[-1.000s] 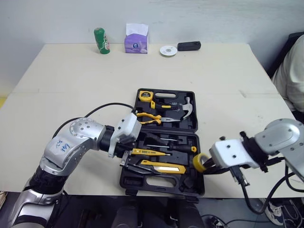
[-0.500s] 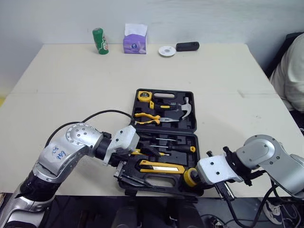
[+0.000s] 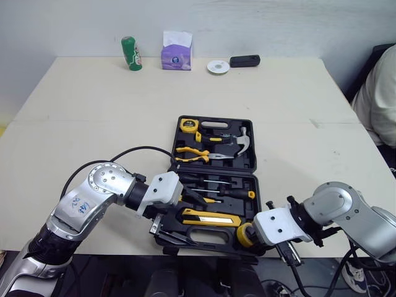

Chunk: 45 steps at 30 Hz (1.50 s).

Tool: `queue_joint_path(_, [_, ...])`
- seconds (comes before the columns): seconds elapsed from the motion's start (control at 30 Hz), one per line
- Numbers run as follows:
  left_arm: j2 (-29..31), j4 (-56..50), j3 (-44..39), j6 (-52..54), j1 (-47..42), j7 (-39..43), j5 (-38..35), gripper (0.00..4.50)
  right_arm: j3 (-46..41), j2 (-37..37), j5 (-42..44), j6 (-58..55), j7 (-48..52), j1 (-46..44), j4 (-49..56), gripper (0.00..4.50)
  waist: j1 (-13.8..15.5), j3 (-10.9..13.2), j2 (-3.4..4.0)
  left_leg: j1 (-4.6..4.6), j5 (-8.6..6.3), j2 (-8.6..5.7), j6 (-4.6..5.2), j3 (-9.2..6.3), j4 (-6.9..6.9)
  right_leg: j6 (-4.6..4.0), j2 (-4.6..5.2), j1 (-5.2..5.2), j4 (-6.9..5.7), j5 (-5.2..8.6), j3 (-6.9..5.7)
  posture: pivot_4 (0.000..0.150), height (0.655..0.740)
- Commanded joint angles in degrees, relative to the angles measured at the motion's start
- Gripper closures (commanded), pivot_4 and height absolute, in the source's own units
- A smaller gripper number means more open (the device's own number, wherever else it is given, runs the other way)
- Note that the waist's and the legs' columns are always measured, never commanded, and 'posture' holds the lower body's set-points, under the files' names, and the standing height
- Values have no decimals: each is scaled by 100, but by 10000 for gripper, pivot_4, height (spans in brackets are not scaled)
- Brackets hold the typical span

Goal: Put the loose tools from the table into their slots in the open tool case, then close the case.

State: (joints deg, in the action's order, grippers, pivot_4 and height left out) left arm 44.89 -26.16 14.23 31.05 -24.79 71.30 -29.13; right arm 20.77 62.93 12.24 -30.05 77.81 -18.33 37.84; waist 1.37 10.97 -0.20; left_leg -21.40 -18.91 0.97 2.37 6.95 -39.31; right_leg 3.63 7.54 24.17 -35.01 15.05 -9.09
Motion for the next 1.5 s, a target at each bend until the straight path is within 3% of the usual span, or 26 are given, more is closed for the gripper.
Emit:
queue_joint_path(0.03, [-93, -46, -5, -45, -120, 27, -47, 0, -166, 49, 375, -132, 140, 95, 313, 40405, 1, 0, 0, 0, 0, 0, 0, 0, 0, 0, 0, 0, 0, 0, 0, 1500, 7278])
queue_joint_path(0.13, [-144, 19, -8, -33, -191, 33, -42, 0, -414, 154, 679, -279, 265, 8, 520, 28421, 10, 1, -1, -1, 0, 0, 1, 0, 0, 0, 0, 0, 1, 0, 0, 1500, 7278])
queue_joint_path(0.3, [-214, 87, -23, 7, -297, 57, -75, 0, -680, 177, 1109, -622, 176, -142, 713, 2835, 2, 2, -2, -2, -2, -1, 4, -2, 0, 0, 2, -1, 2, 0, -1, 1500, 7278])
queue_joint_path(0.33, [-228, 84, -15, 15, -301, 58, -79, 0, -768, 144, 1154, -582, 131, -119, 670, 512, -3, 2, -2, -2, -2, -1, 4, -2, 0, 0, 2, -1, 2, 0, -1, 1500, 7278])
queue_joint_path(0.4, [-230, 69, -7, 31, -283, 85, -101, 0, -997, -98, 1232, -248, 1, -11, 412, 512, -4, 2, -2, -2, -2, 0, 4, -2, 0, 0, 1, 0, 2, 0, -1, 1500, 7278])
queue_joint_path(0.5, [-215, 17, -7, 96, -223, 109, -152, 0, -1386, -658, 1663, -197, -302, 225, -94, 9845, 4, 6, -13, -1, -2, 0, 3, -2, 0, 0, 0, -2, 2, 0, -2, 1500, 7278])
queue_joint_path(0.53, [-208, -8, -2, 106, -203, 116, -150, 0, -1454, -717, 1677, -40, -239, 371, -243, 16223, 4, 7, -13, 0, -2, 0, 3, -2, 0, 1, 0, -4, 2, 0, -3, 1500, 7278])
queue_joint_path(0.63, [-189, -115, 3, 143, -143, 125, -163, 0, -1597, -955, 1562, 817, -45, 918, -675, 26715, 27, 8, -16, -1, -2, -2, 5, -7, 0, 2, 0, -9, 1, -1, -7, 1500, 7278])
queue_joint_path(0.7, [-204, -254, -10, 231, -93, 77, -236, 0, -1713, -1205, 1653, 918, -221, 1098, -949, 38395, 14, 9, -17, 2, -4, -2, 8, -14, 0, 5, -2, -21, 3, -3, -15, 1500, 7278])
queue_joint_path(0.77, [-198, -382, -28, 298, -28, 43, -292, 0, -1743, -1336, 1617, 1130, -230, 1244, -1150, 44420, 5, 9, -17, 10, -5, -3, 10, -12, 0, 10, 0, -30, 6, -6, -13, 1500, 7278])
queue_joint_path(1.23, [-180, -451, 33, 386, -66, 10, -288, 0, -1376, -1568, 1186, 1810, -327, 1756, -1403, 44420, 13, 9, -17, 22, -9, 1, 8, -15, 1, 6, 0, -38, 22, -3, -11, 1500, 7278])
queue_joint_path(1.5, [-195, -221, 68, 297, -171, 23, -143, 0, -1108, -1681, 625, 2386, -415, 1913, -2270, 44420, 1, 9, -17, 31, -9, 3, 7, -13, 1, 6, -1, -45, 23, -3, -11, 1500, 7278])
